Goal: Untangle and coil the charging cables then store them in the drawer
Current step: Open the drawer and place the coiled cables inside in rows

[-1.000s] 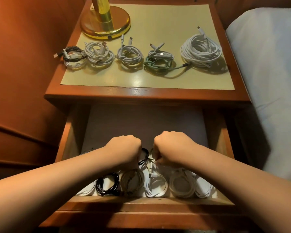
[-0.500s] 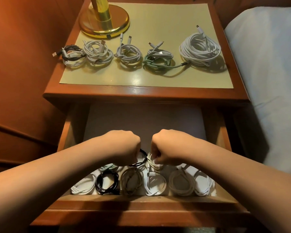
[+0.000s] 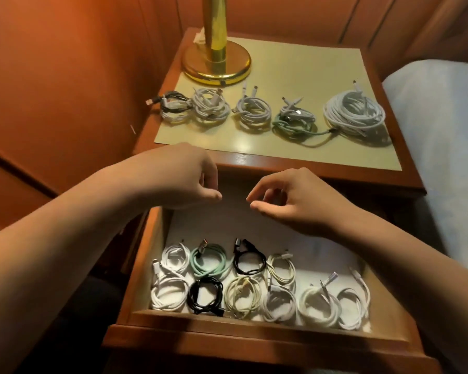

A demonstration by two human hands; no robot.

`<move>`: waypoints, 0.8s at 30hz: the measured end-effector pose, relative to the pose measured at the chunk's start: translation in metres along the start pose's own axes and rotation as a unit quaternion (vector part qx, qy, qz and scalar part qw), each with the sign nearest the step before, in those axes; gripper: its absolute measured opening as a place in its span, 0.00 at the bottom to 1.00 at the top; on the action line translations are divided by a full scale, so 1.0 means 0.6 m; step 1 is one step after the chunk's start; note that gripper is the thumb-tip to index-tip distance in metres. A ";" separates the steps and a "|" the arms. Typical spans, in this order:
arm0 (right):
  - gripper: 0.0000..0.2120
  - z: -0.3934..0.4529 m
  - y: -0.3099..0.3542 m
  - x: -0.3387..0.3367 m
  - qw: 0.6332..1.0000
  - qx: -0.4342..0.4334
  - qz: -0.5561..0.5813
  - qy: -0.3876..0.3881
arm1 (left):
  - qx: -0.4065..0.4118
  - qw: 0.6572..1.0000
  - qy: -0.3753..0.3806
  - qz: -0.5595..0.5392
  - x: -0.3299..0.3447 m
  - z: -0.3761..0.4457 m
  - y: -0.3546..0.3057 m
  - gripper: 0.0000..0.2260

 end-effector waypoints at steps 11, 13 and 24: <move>0.09 0.214 0.157 -0.076 0.982 -0.033 -0.107 -0.150 | -0.124 0.961 -0.214 -0.122 -0.109 -0.035 0.185 0.04; 0.08 0.260 0.167 -0.082 0.978 -0.021 -0.146 -0.147 | -0.125 0.957 -0.224 -0.136 -0.109 -0.028 0.195 0.04; 0.11 0.364 0.164 -0.065 0.966 0.044 -0.232 -0.109 | -0.122 0.948 -0.248 -0.156 -0.113 -0.005 0.220 0.04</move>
Point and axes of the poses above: each hand's wrist, its own z-axis towards the middle knuckle, its own x-axis out of the palm, y = z × x, the point moved 6 cm from there along z, towards the middle knuckle, and after that the axes turned 8 degrees about y, right-handed, at the moved point
